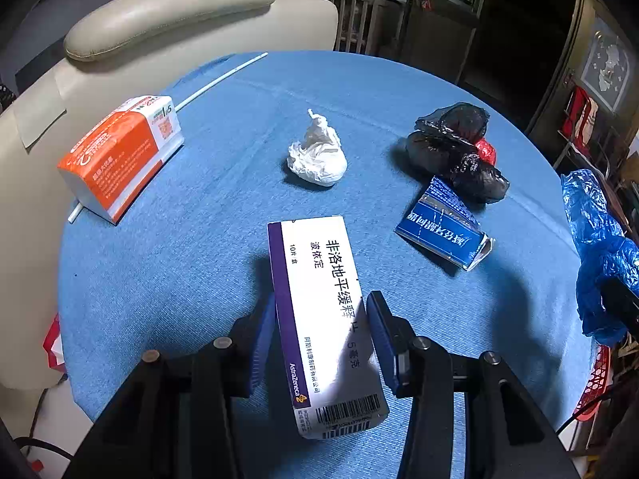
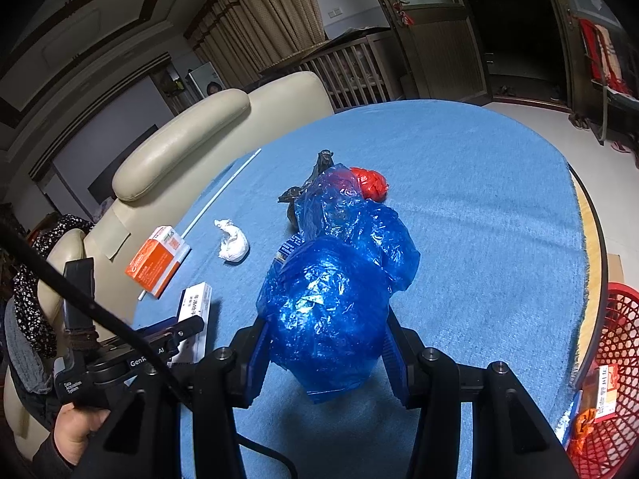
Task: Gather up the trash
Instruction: 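Lift the pill box with the left tool while the right lifts the blue bag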
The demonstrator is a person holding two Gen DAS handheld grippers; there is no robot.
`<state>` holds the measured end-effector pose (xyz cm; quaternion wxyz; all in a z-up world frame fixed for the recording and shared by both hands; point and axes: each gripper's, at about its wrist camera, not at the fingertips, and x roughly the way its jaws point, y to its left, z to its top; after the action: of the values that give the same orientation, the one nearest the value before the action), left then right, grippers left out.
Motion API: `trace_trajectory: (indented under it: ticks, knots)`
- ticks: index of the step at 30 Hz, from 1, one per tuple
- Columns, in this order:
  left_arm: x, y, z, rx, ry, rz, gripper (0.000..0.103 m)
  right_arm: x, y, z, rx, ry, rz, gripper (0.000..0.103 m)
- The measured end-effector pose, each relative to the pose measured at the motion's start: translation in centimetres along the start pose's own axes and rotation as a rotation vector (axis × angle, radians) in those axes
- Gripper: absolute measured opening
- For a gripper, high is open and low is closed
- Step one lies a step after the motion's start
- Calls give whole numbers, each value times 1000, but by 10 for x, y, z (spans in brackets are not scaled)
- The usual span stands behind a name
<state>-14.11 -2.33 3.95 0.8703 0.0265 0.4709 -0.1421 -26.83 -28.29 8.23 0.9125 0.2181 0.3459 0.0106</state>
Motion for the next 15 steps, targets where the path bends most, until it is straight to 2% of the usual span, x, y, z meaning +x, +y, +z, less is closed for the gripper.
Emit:
trace_trajectory:
  ticks: [15]
  knots:
    - [-11, -9, -2, 26, -21, -14, 48, -11, -3, -4, 10, -24, -7, 52]
